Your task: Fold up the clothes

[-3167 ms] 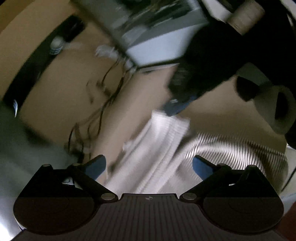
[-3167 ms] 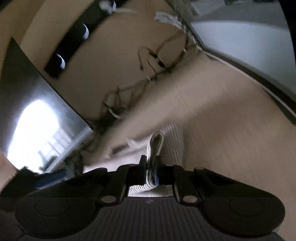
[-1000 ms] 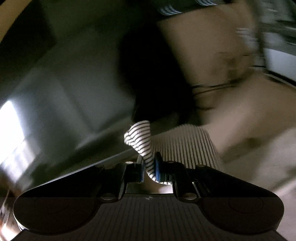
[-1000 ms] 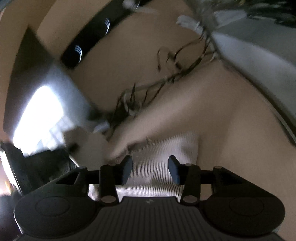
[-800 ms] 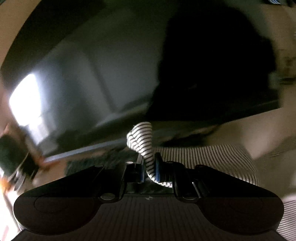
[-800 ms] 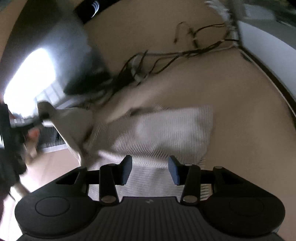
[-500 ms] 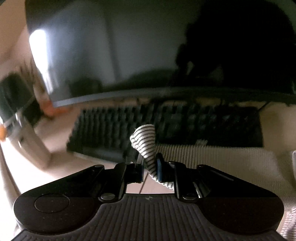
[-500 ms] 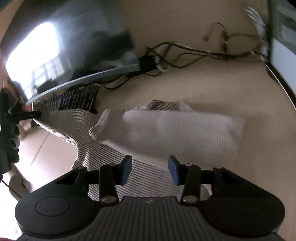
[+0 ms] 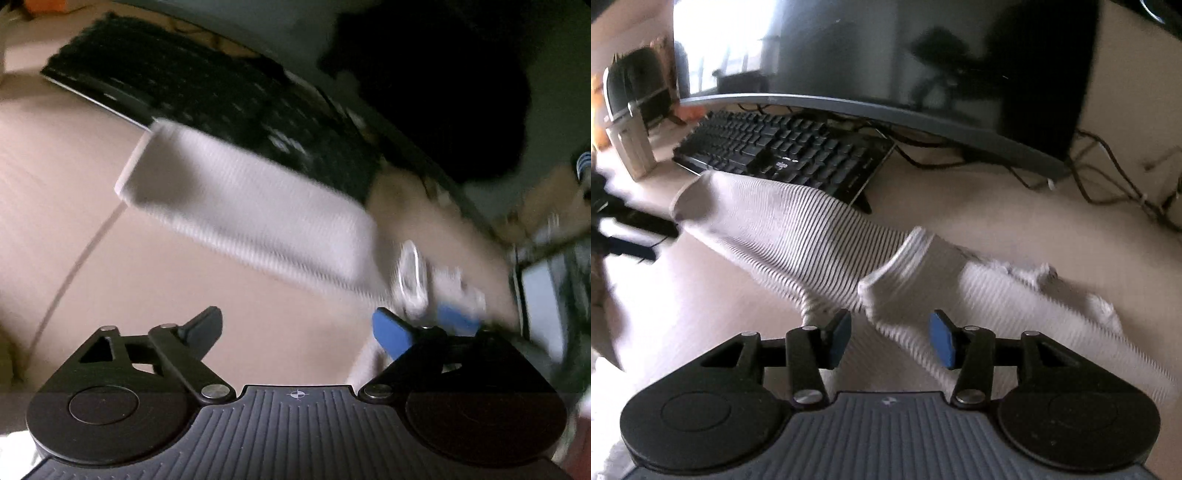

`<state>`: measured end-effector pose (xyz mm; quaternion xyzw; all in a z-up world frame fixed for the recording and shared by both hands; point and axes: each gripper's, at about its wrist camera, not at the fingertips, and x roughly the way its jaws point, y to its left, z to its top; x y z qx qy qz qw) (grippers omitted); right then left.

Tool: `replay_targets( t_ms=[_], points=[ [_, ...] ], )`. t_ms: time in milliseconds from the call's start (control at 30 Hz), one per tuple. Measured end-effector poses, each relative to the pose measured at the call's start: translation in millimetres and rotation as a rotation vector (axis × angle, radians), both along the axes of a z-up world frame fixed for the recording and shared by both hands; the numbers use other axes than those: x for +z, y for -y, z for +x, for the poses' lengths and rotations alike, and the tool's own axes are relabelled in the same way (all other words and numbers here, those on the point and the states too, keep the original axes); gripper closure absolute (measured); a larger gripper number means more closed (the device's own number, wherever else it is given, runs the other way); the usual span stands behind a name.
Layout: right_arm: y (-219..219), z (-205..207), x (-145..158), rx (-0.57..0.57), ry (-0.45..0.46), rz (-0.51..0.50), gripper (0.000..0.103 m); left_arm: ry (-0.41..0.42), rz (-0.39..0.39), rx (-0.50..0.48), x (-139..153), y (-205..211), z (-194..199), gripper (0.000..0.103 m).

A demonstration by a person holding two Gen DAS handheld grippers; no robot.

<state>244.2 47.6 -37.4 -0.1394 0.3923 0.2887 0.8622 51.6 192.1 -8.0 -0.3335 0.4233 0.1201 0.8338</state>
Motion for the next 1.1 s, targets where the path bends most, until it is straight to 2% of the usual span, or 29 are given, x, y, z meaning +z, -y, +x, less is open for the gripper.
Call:
replay_targets(
  t_ms=[67,167,233,267,300,367,500,733,900,1100],
  points=[
    [-11,7,-7,-0.012,0.027,-0.036,0.056,-0.008,-0.007,-0.06,-1,20,-3,0.01],
    [-21,16,-19,-0.033,0.02,-0.056,0.056,-0.017,-0.013,-0.157,-1,51,-8,0.009],
    [-23,16,-22,-0.05,0.02,-0.05,0.058,-0.013,0.026,-0.212,2,68,-5,0.009],
    [-23,14,-20,-0.053,0.026,-0.044,0.073,-0.012,0.046,-0.24,4,77,-4,0.009],
    [-22,11,-18,-0.049,0.038,-0.04,0.082,-0.004,0.072,-0.263,7,84,-4,0.009],
    [-18,4,-8,-0.057,0.084,-0.041,0.091,0.028,0.097,-0.305,18,95,-5,0.009],
    [17,0,24,-0.153,0.155,0.002,0.092,0.079,0.121,-0.365,31,111,-1,0.008],
    [120,-9,86,-0.413,0.303,0.017,0.092,0.108,0.122,-0.467,37,142,11,0.008],
    [192,-21,113,-0.595,0.398,-0.03,0.092,0.113,0.128,-0.521,36,163,24,0.007],
    [238,-35,136,-0.687,0.51,-0.096,0.092,0.119,0.135,-0.586,35,188,39,0.006]
  ],
)
